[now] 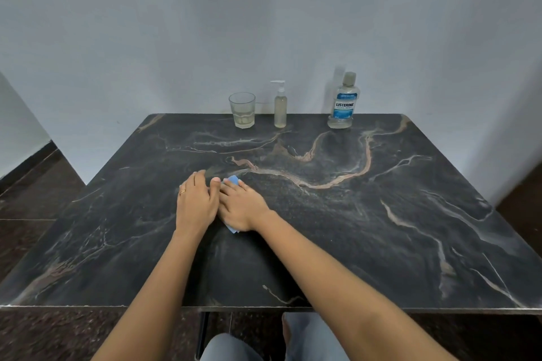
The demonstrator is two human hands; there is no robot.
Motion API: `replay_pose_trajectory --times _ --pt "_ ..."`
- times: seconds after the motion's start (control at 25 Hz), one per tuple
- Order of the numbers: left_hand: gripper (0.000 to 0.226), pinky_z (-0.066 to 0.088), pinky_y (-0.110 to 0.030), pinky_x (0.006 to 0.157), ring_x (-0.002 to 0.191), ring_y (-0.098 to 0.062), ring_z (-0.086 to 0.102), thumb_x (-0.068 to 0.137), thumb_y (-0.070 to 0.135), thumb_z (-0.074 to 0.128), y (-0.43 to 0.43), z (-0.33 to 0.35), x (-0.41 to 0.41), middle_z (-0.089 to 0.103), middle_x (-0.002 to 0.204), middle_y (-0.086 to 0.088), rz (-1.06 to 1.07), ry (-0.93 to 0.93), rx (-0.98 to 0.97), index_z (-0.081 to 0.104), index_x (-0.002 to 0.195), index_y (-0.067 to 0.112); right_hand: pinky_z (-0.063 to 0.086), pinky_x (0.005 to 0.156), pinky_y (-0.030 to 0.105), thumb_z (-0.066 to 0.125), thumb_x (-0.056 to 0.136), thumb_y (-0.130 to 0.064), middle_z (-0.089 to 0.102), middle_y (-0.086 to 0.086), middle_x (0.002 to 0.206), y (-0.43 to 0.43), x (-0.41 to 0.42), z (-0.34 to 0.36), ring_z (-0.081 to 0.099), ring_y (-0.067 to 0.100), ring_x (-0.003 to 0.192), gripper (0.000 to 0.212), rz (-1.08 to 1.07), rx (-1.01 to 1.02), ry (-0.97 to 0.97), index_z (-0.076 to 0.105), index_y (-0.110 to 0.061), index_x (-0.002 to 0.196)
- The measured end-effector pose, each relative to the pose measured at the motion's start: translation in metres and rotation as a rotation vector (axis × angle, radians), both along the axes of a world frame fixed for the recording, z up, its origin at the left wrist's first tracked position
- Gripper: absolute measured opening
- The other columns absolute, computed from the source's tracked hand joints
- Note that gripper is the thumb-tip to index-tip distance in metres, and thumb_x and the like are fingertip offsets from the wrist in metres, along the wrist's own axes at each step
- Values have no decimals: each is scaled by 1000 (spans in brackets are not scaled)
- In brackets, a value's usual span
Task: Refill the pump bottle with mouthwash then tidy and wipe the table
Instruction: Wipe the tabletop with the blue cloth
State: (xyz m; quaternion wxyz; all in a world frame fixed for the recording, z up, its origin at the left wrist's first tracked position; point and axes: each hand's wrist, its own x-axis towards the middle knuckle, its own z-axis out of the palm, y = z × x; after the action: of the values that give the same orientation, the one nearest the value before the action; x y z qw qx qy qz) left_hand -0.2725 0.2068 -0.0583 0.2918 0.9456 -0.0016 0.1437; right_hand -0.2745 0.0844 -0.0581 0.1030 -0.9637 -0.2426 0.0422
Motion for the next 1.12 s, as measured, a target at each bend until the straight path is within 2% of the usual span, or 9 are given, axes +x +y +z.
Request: replay_pose_trajectory --times 0.12,0.28,0.4,0.76,0.92,1.12 --pt "45 32 -47 105 123 -38 45 100 33 40 -12 -3 -3 53 130 -21 -33 11 23 48 128 -1 -1 118 48 23 102 -31 11 0 161 -25 21 5 6 17 148 52 -89 -35 -1 16 -25 152" --pt "52 27 -47 113 132 -36 38 101 37 36 -36 -8 -10 47 140 -19 -91 57 45 42 137 -1 -1 118 49 20 101 -31 9 1 161 -87 39 7 6 19 148 52 -370 5 7 14 -27 153" --pt "53 27 -48 113 134 -33 36 101 39 34 -44 -9 -14 47 141 -16 -121 62 63 42 137 1 1 119 49 18 101 -31 10 1 161 -140 32 3 7 19 148 52 -577 24 -15 15 -25 153" --pt "53 26 -48 114 135 -33 36 101 39 34 -45 -5 -31 46 142 -16 -142 73 73 42 137 1 -2 120 47 14 100 -32 4 1 161 -259 -68 5 1 19 149 54 -1105 18 4 10 -24 153" --pt "55 24 -46 115 137 -32 34 101 40 33 -49 -4 -44 43 144 -17 -170 67 77 40 139 1 -2 120 46 14 100 -32 2 4 161 -247 -121 5 -1 21 149 54 -1178 12 17 7 -23 153" --pt "56 23 -46 115 137 -32 34 101 41 32 -51 -5 -57 43 144 -17 -190 69 81 40 139 1 -4 120 44 13 101 -35 -3 3 161 -194 -173 5 -4 19 149 54 -1036 -17 28 1 -25 153"
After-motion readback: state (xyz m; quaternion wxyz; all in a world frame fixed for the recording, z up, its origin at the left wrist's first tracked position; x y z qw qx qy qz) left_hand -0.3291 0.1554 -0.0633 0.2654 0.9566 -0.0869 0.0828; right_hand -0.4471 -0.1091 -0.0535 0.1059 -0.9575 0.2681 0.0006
